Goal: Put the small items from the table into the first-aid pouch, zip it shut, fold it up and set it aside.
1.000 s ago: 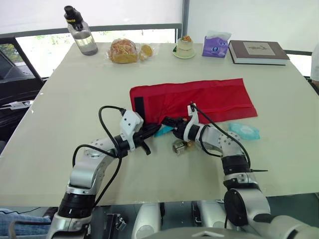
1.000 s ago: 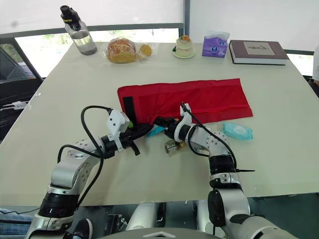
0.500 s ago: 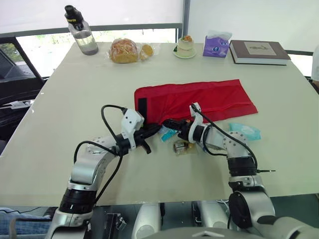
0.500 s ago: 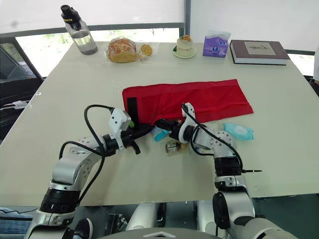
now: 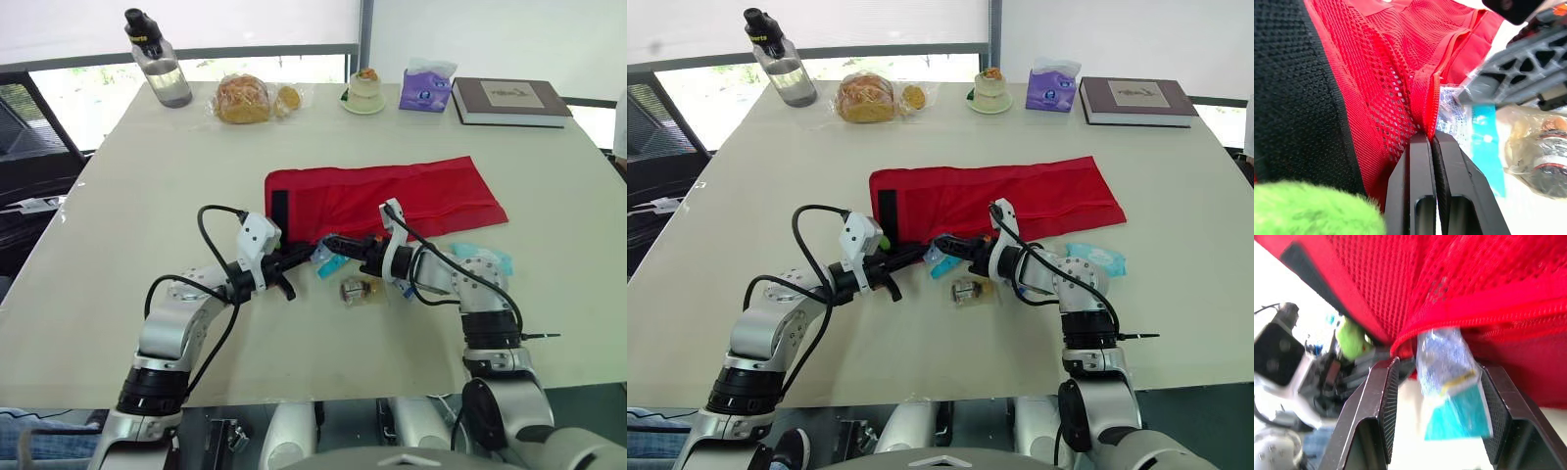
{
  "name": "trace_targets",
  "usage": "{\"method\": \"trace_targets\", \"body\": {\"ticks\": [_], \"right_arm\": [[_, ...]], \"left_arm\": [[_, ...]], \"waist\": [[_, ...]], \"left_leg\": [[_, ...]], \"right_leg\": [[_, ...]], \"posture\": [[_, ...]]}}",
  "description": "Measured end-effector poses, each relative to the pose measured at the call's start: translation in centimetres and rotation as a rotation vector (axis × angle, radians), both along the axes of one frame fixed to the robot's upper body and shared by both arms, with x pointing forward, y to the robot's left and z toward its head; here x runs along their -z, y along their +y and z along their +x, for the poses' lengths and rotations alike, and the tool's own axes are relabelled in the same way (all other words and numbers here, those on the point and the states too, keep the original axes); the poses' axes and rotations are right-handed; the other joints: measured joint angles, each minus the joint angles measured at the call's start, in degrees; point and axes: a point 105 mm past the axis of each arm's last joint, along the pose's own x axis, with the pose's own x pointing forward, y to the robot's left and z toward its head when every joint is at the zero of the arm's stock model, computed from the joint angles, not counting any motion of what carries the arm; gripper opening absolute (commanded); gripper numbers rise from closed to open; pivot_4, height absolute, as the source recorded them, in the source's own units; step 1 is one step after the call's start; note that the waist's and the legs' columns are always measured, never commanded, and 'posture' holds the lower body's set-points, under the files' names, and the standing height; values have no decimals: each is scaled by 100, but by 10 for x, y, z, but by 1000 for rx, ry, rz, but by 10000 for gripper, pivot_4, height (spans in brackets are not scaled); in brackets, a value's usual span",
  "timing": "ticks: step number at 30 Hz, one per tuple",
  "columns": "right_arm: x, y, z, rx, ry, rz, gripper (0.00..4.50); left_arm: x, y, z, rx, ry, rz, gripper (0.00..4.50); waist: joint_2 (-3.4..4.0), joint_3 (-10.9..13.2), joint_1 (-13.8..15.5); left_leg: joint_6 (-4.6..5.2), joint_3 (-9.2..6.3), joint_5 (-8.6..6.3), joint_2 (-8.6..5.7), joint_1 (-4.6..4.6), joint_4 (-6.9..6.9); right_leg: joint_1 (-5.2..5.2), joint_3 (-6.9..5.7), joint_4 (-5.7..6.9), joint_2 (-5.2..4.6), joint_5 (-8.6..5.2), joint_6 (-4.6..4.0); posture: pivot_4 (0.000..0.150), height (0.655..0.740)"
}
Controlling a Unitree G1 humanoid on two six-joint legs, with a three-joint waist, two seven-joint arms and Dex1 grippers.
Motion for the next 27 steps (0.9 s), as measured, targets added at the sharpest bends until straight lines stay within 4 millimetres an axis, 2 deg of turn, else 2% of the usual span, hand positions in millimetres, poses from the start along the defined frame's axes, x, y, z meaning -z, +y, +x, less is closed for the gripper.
{"method": "trace_targets", "body": {"ticks": [12,15,19,22,23,24,25,27], "right_arm": [[-20,-23,1,-61,-311,-183,22584],[-30,-17,-10,-151,-417,-192,22584],[-32,-4,-19,-235,-595,-273,22584],[-32,2,-21,-259,-670,-294,13970],[-32,4,-21,-261,-683,-291,10121],[-34,6,-21,-259,-713,-295,3839],[-33,9,-21,-264,-753,-321,356],[-27,10,-20,-277,-789,-369,356]], "left_arm": [[-4,11,8,-11,-1,25,0],[-4,18,11,-25,-5,37,0],[-8,24,16,-20,-26,85,0],[-10,24,17,-7,-44,107,0],[-10,24,18,-5,-46,115,0],[-8,25,19,2,-61,159,0],[-9,26,21,7,-88,203,0],[-12,25,22,16,-129,246,0]], "waist": [[-1,1,1],[-1,1,-10],[-2,2,5],[-2,2,12],[-2,2,12],[-3,2,16],[-3,2,20],[-3,2,28]], "left_leg": [[0,1,0,-2,-1,-14],[0,-1,0,1,0,-16],[0,-3,0,1,-1,-17],[-1,2,0,-1,-1,-16],[-1,3,0,-2,-2,-16],[-1,2,0,-3,-2,-16],[-1,1,0,-3,-1,-16],[-1,1,0,-2,-1,-16]], "right_leg": [[0,0,-15,2,0,1],[-1,0,-15,7,0,1],[-3,-3,-16,9,-1,1],[-2,0,-17,3,0,1],[-2,1,-17,2,0,1],[-2,0,-17,2,0,1],[-2,0,-17,3,0,1],[-2,-1,-17,2,0,0]], "posture": [[1500,7400],[1500,7400],[1500,7400],[1500,7400],[1500,7400],[1500,7400],[1500,7400],[1500,7400]]}}
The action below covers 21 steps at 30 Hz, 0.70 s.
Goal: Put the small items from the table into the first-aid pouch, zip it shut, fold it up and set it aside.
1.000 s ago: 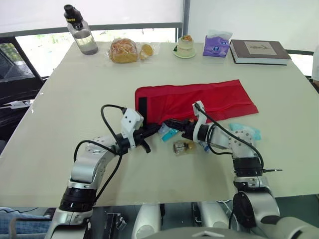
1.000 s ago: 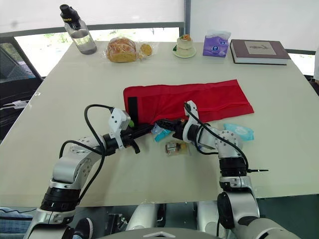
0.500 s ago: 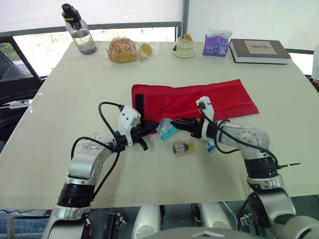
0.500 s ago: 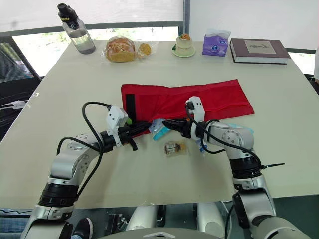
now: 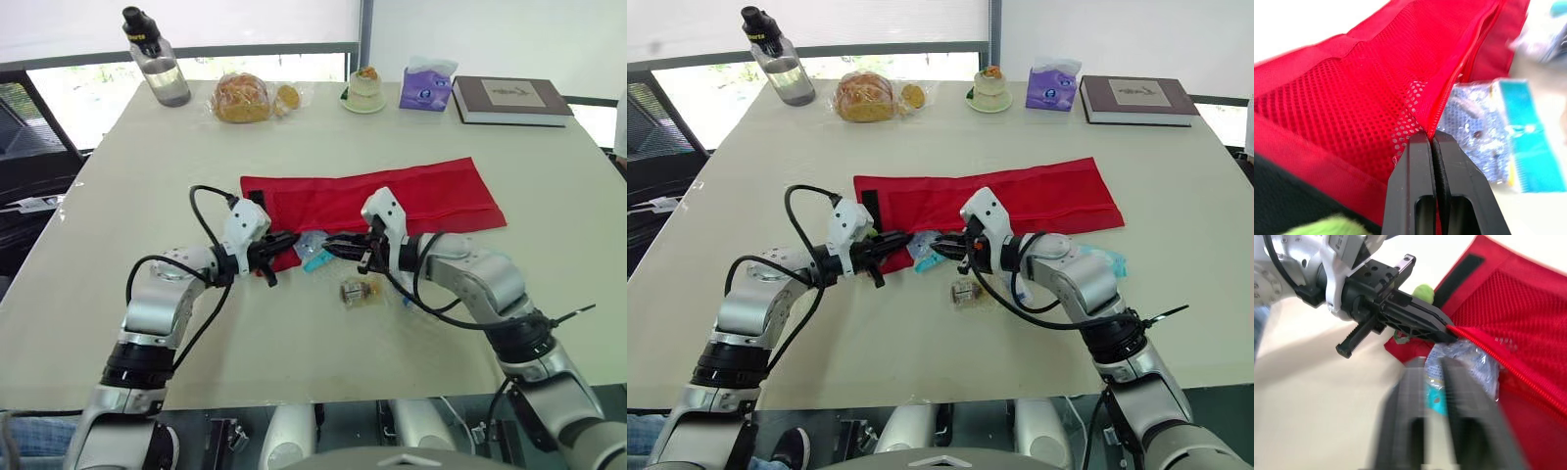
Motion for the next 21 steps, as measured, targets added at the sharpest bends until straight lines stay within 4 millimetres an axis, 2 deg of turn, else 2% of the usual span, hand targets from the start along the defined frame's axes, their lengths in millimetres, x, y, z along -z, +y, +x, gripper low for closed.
{"method": "trace_targets", "body": {"ticks": [5,10,15,21], "right_arm": [[19,8,-3,-41,-65,-103,356],[34,10,5,-23,-90,-173,356],[42,14,12,-7,-98,-197,356],[39,26,22,22,-127,-187,356]], "left_arm": [[2,-6,-1,29,-46,61,0],[9,-11,-10,46,-39,66,0],[8,-16,-12,45,-55,65,0],[11,-20,-16,41,-51,54,0]], "waist": [[0,0,6],[0,0,6],[0,0,10],[0,0,9]], "left_leg": [[0,1,0,0,0,0],[-1,0,1,0,1,1],[-1,0,1,0,1,2],[-1,0,1,0,3,3]], "right_leg": [[0,1,0,-1,0,-1],[0,-1,2,-1,0,-1],[1,-1,4,-1,1,-1],[1,0,7,-1,1,-1]], "posture": [[1500,7400],[1500,7400],[1500,7400],[1500,7400]]}}
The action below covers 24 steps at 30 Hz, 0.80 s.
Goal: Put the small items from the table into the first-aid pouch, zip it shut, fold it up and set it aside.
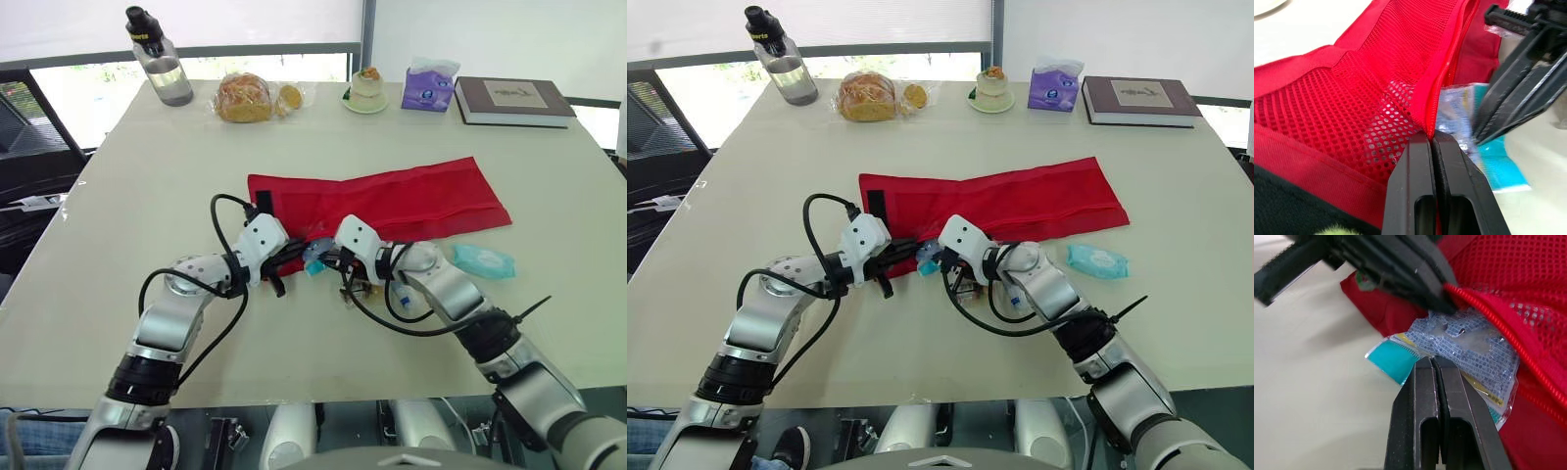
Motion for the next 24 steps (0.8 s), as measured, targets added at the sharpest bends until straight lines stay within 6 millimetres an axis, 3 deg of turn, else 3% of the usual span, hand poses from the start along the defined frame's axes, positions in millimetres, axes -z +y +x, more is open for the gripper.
{"method": "trace_targets", "body": {"ticks": [16,20,24], "right_arm": [[-7,29,31,234,12,184,356],[-6,23,28,223,9,185,356],[-8,4,18,169,13,179,356]], "left_arm": [[1,-4,0,-18,-20,-24,0],[1,-4,0,-10,-26,-24,0],[5,3,4,-16,-8,-11,0]], "waist": [[-1,-1,-33],[-1,-1,-13],[-1,-1,-6]], "left_leg": [[-2,-1,1,2,2,1],[-3,-1,2,0,1,2],[-3,-2,2,-2,0,2]], "right_leg": [[0,0,8,-1,3,-4],[1,-1,8,-4,3,-4],[0,-1,7,-4,3,-4]], "posture": [[1500,7400],[1500,7400],[1500,7400]]}}
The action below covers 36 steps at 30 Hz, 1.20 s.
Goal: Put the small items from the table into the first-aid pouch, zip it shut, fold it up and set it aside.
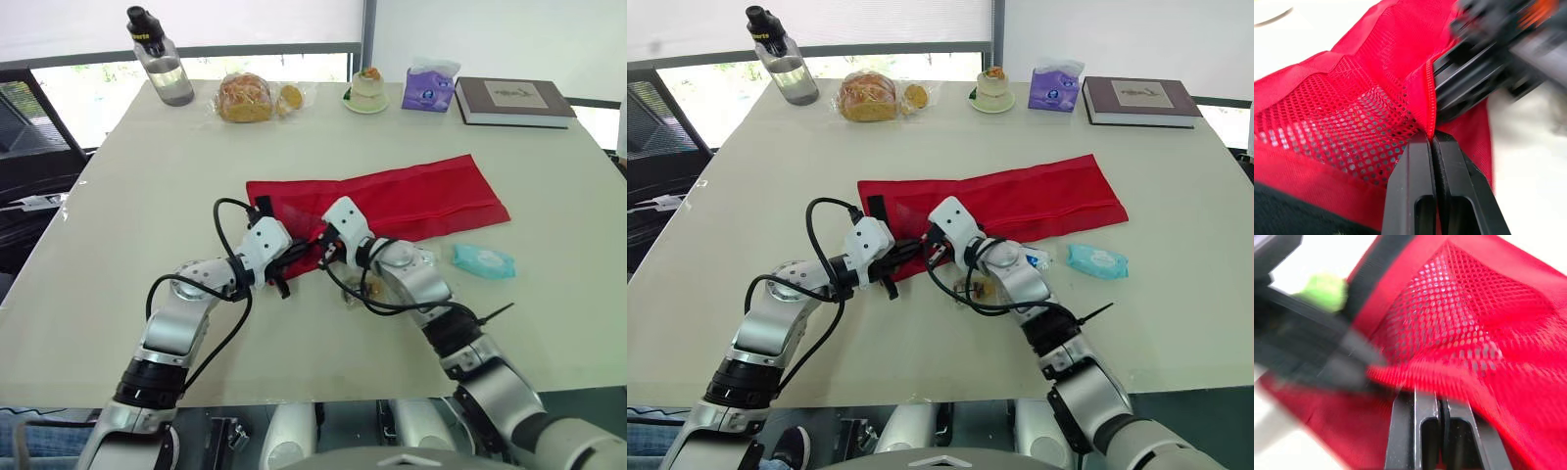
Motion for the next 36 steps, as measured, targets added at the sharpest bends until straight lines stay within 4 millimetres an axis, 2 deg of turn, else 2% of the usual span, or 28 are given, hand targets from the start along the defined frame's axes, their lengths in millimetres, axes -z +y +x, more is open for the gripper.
{"method": "trace_targets", "body": {"ticks": [4,8,11,13,17,22,25,28,31,32,33,34,36], "right_arm": [[-13,-21,-8,-31,-23,18,356],[-18,-34,-20,-82,-26,24,356],[-25,-44,-29,-91,-35,93,356],[-30,-58,-35,-86,-58,137,356],[-35,-103,-44,-18,-111,168,356],[-45,-142,-56,20,-154,193,356],[-44,-168,-68,15,-100,162,7405],[-47,-204,-80,36,-30,121,20469],[-66,-221,-83,54,-58,149,33921],[-70,-225,-84,61,-68,155,39599],[-72,-226,-84,63,-70,160,41834],[-73,-228,-87,60,-64,168,45000],[-73,-230,-94,43,-43,171,45000]], "left_arm": [[0,8,3,-7,6,16,0],[1,17,8,-15,13,29,0],[-3,31,14,-44,7,50,0],[-7,46,16,-78,-1,67,0],[-11,82,19,-155,3,111,0],[-11,98,18,-180,10,125,0],[-12,99,16,-172,12,121,0],[-7,103,12,-177,40,112,0],[-6,102,10,-165,51,110,8496],[-7,101,9,-161,51,109,14019],[-7,101,9,-161,51,109,16384],[-7,101,9,-158,53,110,21083],[-8,105,8,-161,58,119,28872]], "waist": [[0,0,-23],[0,0,-19],[0,0,-13],[0,0,-15],[-1,0,2],[-1,0,6],[-1,0,35],[-1,-1,70],[-1,-1,78],[-1,-1,95],[-1,-1,107],[-1,-1,121],[-1,-1,133]], "left_leg": [[0,-1,0,3,4,0],[0,-1,0,5,4,1],[0,-1,0,4,4,2],[0,1,0,4,3,2],[0,4,0,3,3,2],[0,7,0,5,6,4],[0,8,0,4,7,6],[1,12,-1,4,7,6],[1,11,0,7,12,7],[1,11,0,8,14,8],[1,12,0,8,13,10],[1,12,0,9,11,14],[1,11,0,10,8,14]], "right_leg": [[0,-1,3,5,0,0],[0,-1,5,9,0,0],[0,-1,4,10,0,0],[0,1,3,8,-1,1],[2,0,-1,3,-1,1],[4,0,1,4,-1,1],[7,0,1,0,-1,1],[6,3,-2,-2,-1,1],[7,1,2,5,-1,1],[8,0,4,8,-1,1],[8,-1,5,9,-1,1],[8,-3,6,10,-1,1],[9,-2,6,9,-1,1]], "posture": [[1500,7400],[1500,7400],[1500,7400],[1500,7400],[1500,7400],[1500,7400],[1500,7400],[1500,7400],[1500,7400],[1500,7400],[1500,7400],[1500,7400],[1500,7400]]}}
